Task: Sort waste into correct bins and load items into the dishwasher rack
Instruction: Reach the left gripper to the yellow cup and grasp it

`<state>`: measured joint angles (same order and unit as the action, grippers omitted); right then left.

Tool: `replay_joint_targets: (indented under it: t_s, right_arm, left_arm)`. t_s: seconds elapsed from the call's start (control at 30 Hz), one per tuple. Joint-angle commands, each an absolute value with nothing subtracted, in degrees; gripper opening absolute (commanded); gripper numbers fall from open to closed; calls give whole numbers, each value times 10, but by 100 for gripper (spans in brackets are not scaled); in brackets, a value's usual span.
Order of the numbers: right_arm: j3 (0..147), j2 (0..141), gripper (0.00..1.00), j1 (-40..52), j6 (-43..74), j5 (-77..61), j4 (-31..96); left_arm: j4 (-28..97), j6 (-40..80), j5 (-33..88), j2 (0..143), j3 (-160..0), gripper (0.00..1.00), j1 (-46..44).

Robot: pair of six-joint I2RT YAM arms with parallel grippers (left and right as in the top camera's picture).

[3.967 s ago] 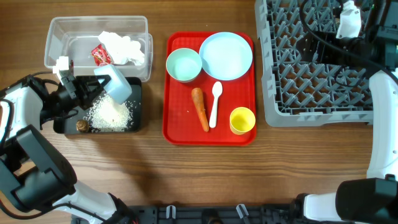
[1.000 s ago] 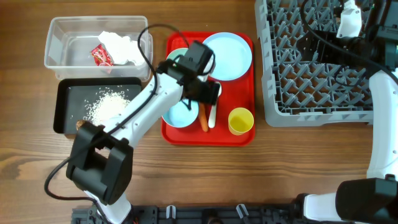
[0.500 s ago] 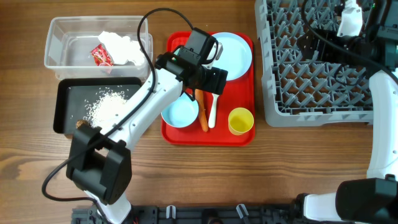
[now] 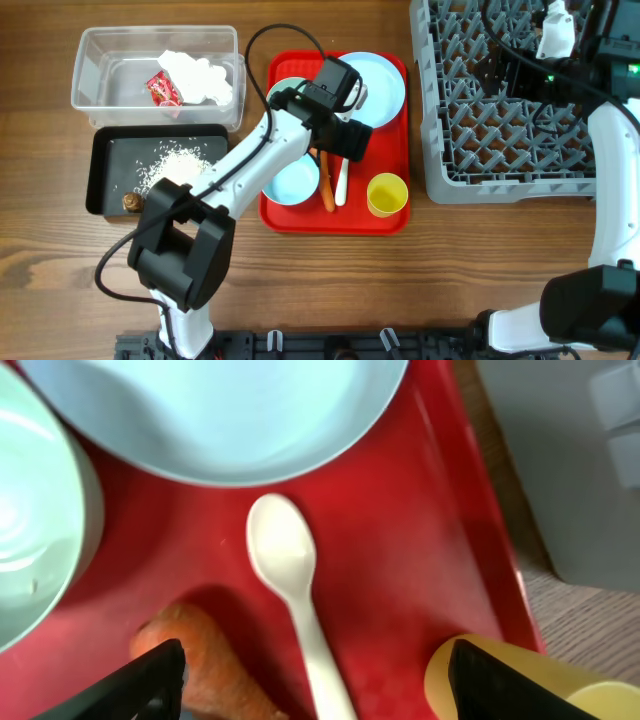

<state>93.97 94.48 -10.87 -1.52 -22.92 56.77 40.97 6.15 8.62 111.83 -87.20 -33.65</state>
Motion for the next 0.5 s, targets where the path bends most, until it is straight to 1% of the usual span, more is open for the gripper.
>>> replay_joint_targets:
  t_s: [0.0, 0.07, 0.23, 0.37, 0.47]
  right_arm:
    - [940, 953, 100, -107, -9, -240, 569]
    - [940, 953, 100, -107, -9, -240, 569]
    - [940, 953, 100, -107, -9, -240, 569]
    - [940, 953, 100, -107, -9, -240, 572]
    - [940, 953, 100, -107, -9, -240, 573]
  left_arm:
    - [400, 47, 81, 1121, -879, 84, -337]
    - [398, 45, 89, 1121, -879, 85, -340]
    - [409, -35, 193, 1121, -879, 87, -359]
    - [446, -73, 201, 1120, -879, 88, -378]
    - [486, -86, 197, 1120, -879, 86, -386]
